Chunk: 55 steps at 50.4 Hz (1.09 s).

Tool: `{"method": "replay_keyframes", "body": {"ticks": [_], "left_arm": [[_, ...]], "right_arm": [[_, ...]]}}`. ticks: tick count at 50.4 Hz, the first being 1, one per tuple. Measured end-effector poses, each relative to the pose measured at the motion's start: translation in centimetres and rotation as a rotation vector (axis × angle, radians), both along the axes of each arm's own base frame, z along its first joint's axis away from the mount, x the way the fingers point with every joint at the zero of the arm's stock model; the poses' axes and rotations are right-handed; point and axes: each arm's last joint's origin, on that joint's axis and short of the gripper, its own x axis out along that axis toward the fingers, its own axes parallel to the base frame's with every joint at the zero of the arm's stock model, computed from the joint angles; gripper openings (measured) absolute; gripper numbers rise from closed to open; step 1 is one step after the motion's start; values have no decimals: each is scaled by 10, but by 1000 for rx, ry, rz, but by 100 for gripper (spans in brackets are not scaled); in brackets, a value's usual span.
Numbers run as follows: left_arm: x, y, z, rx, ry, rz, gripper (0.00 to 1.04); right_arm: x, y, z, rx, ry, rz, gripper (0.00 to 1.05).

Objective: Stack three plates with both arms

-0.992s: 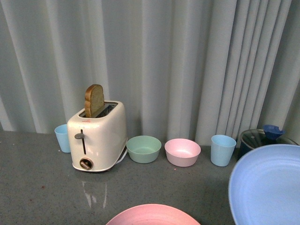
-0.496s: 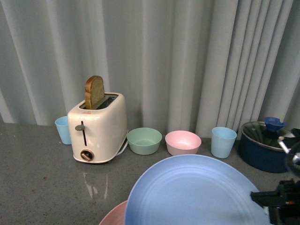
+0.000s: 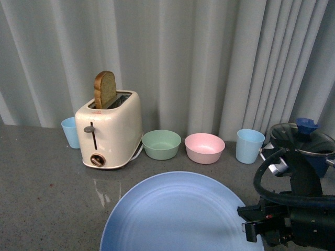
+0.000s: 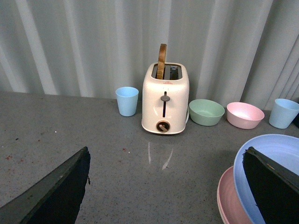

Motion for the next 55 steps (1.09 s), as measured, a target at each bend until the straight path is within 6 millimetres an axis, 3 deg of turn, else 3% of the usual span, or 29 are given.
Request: {"method": "replay_keyframes", "body": {"ticks": [11,18,31,37,47,50,55], "left_arm": [[0,0,0,0,0,0,98],[0,0,0,0,0,0,98],[0,0,0,0,0,0,98],[0,0,0,0,0,0,98],[0,0,0,0,0,0,98],[0,0,0,0,0,0,98],[0,0,0,0,0,3,98]], "right_arm": [[3,6,-8,-12,18,34,4],[4,5,-1,36,-20,49,35],[-13,-11,34,157,-118,64,74],[-23,-25,50,148,-181,-32,98],[-24,-26,49,123,-207,-71,96],[-31,-27,44,-23,-428,-282,84],[-51,-37,48,-109,-592,-488,68]]}}
